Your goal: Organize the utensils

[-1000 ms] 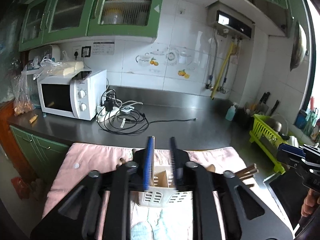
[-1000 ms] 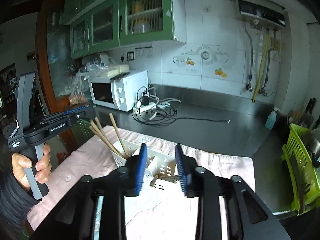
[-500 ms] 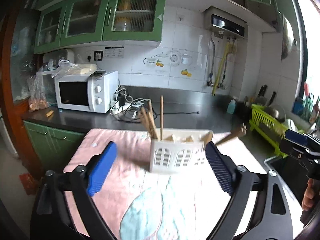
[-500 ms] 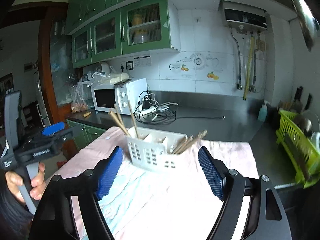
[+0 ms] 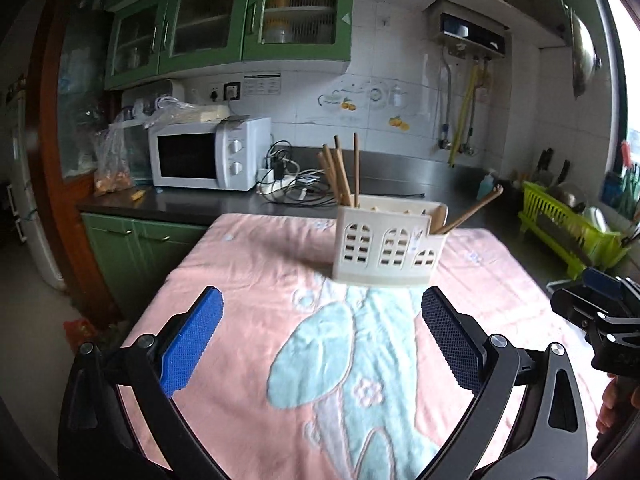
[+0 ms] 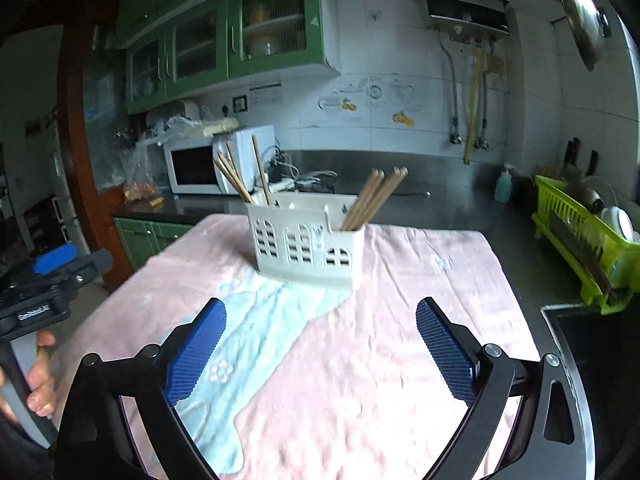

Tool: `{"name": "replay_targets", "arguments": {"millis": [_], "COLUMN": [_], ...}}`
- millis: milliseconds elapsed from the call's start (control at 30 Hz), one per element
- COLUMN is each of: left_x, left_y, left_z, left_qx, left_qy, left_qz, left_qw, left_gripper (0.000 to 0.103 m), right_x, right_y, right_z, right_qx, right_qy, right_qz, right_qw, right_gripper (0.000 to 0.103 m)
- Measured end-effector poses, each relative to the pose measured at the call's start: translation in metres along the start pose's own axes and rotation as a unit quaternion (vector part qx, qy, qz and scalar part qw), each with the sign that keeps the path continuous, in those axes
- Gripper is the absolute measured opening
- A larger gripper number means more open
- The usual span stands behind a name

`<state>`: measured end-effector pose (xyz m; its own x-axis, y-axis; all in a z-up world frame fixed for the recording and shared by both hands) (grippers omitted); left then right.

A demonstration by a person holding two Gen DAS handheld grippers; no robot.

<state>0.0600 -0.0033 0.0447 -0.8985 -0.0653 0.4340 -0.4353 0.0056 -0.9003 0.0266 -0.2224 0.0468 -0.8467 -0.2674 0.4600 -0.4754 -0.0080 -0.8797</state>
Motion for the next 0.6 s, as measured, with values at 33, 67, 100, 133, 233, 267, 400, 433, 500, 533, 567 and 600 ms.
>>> {"name": "replay_targets", "arguments": {"millis": [33,67,100,133,233,267,400,433,500,533,567,600], "left_x": [0.001,0.003,0.003,0.005,0.008,0.01,0.015,0.016,0.017,0.017,0.018,0.018], "left_y": [0.002,0.005,0.006,0.009,0.014,0.015,0.016,0.018,0.018,0.019,0.019,0.019], "left_z": [0.0,0.001,0.001,0.001,0.003,0.003,0.001,0.0,-0.001,-0.002,-0.003,-0.003], "left_qx": [-0.004,-0.009,-0.012,-0.016,-0.027,-0.03,-0.029,-0.028,-0.025,-0.024,-0.025,-0.025], "left_qy": [-0.001,-0.002,-0.004,-0.009,-0.017,-0.02,-0.027,-0.027,-0.025,-0.026,-0.028,-0.029], "left_qz": [-0.002,-0.003,-0.003,-0.003,-0.001,0.003,0.01,0.01,0.009,0.01,0.011,0.012], "left_qw": [1.0,1.0,0.9999,0.9998,0.9995,0.9993,0.9992,0.9992,0.9993,0.9993,0.9992,0.9992], "left_gripper": [0.098,0.098,0.098,0.098,0.098,0.098,0.098,0.098,0.098,0.098,0.098,0.098], "right_x": [-0.001,-0.001,-0.001,0.0,0.002,0.002,0.003,0.004,0.006,0.007,0.008,0.008], "right_y": [0.003,0.006,0.01,0.013,0.019,0.021,0.024,0.025,0.026,0.026,0.025,0.025], "right_z": [0.0,0.0,0.001,0.002,0.005,0.007,0.01,0.011,0.011,0.011,0.011,0.011], "right_qx": [0.002,0.002,-0.002,-0.007,-0.016,-0.018,-0.027,-0.028,-0.029,-0.029,-0.029,-0.029], "right_qy": [0.007,0.01,0.011,0.01,0.015,0.017,0.021,0.02,0.021,0.022,0.022,0.022], "right_qz": [-0.003,-0.006,-0.009,-0.01,-0.013,-0.014,-0.015,-0.014,-0.012,-0.01,-0.009,-0.008], "right_qw": [1.0,1.0,1.0,1.0,1.0,1.0,0.999,0.999,0.999,0.999,0.999,0.999], "right_gripper": [0.093,0.093,0.093,0.094,0.094,0.094,0.094,0.094,0.094,0.094,0.094,0.094]}}
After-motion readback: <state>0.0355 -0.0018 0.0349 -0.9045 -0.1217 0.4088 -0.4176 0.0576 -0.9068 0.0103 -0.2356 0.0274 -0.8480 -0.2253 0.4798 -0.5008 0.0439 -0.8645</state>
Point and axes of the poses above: each gripper's, at about its wrist camera, not at the fingertips, and x roughly against the way its jaws point, z to its right, y to its underside, the point moved 2 cm from there along -x, roughly the way its jaws point, and after that the axes turned 12 degrees about -y, right-handed, at the moved point
